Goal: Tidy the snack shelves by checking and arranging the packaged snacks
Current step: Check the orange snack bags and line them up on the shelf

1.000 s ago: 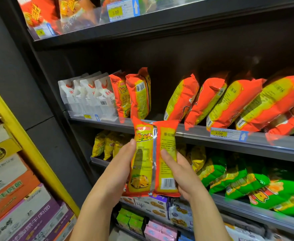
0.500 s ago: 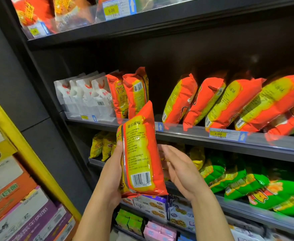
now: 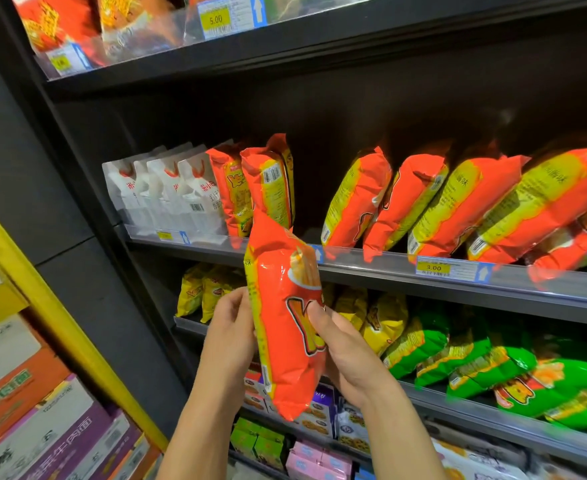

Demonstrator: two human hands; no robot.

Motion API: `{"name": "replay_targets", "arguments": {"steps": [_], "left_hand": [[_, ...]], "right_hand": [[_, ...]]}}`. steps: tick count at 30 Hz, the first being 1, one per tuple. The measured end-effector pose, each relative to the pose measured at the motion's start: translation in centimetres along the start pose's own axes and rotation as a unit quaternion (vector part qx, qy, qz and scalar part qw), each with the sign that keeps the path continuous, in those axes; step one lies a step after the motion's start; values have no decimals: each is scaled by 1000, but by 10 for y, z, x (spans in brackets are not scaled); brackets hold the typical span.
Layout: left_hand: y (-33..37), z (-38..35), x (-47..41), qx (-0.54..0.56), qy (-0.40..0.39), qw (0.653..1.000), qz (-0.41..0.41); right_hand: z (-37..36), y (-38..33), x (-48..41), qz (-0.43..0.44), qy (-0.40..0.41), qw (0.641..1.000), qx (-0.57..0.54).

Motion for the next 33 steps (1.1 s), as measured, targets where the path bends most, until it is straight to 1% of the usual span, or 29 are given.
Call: {"name": "replay_targets", "arguments": {"steps": [2, 5, 7, 9, 11, 14, 16, 19, 24, 28, 33], "left_hand": [[6, 2, 3, 31, 19, 999, -8], [18, 1, 10, 72, -32, 997, 0], [19, 0, 13, 64, -72, 995, 4], [19, 0, 15, 50, -78, 996, -7], [20, 3, 15, 47, -66, 997, -1], [20, 10, 14, 64, -60, 996, 12], [19, 13, 14, 79, -77, 994, 21], [18, 13, 17, 82, -108, 990, 25], [23, 15, 20, 60, -152, 986, -16], [24, 18, 19, 58, -161, 984, -53], [25, 21, 22, 59, -172, 982, -56]], "right_hand": [[1, -1, -4, 9, 47, 998, 31], [2, -2, -7, 14, 105, 991, 83], [1, -3, -7, 20, 124, 986, 112], [-1, -6, -3, 21, 116, 986, 122], [-1, -9, 1, 14, 96, 989, 111], [6, -14, 5, -7, 85, 994, 67], [10, -18, 10, -14, 67, 997, 44], [14, -20, 16, -16, 39, 998, 42], [23, -19, 19, 29, 32, 997, 66], [29, -16, 19, 64, 23, 993, 93], [30, -15, 20, 83, 17, 990, 108]]}}
Point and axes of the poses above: each hand's wrist, its own x-axis away from the middle knuckle, its own z-axis out of the back of the hand, y = z × x, the point moved 2 cm from there along -x, towards the middle knuckle, and after that the axes turned 8 degrees about -z, right-handed, at the moved point
